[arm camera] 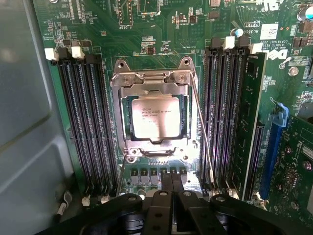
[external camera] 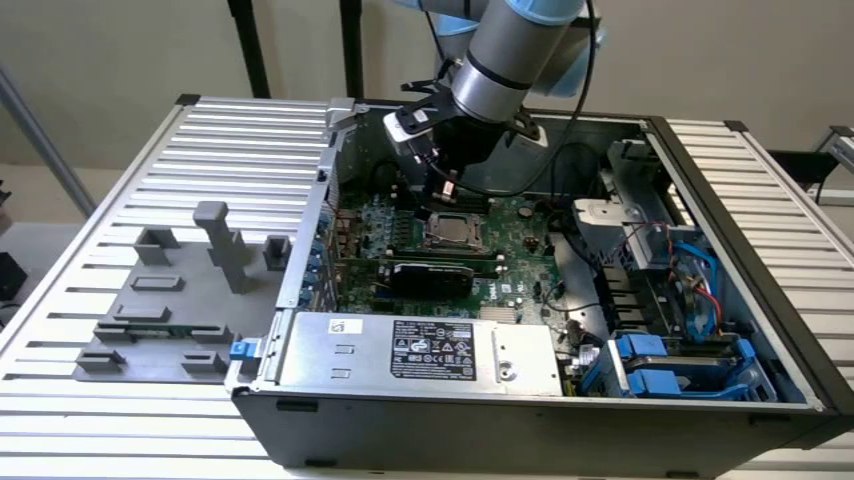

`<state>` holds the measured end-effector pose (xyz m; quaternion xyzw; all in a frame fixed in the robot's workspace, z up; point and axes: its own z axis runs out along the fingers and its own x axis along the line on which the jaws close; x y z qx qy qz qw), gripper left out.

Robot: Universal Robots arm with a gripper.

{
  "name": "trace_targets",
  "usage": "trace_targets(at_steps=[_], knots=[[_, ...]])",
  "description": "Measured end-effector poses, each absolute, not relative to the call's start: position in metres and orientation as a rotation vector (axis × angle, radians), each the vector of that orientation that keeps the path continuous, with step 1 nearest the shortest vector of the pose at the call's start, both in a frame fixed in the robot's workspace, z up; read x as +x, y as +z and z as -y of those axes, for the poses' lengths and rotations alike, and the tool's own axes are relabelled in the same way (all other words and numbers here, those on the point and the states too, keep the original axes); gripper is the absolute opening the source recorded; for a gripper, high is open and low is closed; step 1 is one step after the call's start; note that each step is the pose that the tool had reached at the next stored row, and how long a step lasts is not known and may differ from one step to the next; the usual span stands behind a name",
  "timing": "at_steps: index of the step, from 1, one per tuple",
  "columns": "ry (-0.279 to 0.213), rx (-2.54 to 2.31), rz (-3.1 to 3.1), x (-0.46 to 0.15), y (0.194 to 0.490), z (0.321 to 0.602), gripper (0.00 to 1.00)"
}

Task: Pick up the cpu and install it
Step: 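Install the first cpu locking lever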

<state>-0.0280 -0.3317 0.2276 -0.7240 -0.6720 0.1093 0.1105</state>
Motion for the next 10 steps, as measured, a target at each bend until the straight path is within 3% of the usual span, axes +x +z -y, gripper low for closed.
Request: trace_targets(at_steps=[10], knots=[[0.321,-2.127,1.975,-0.0298,0.2276,0.3317,0.11]])
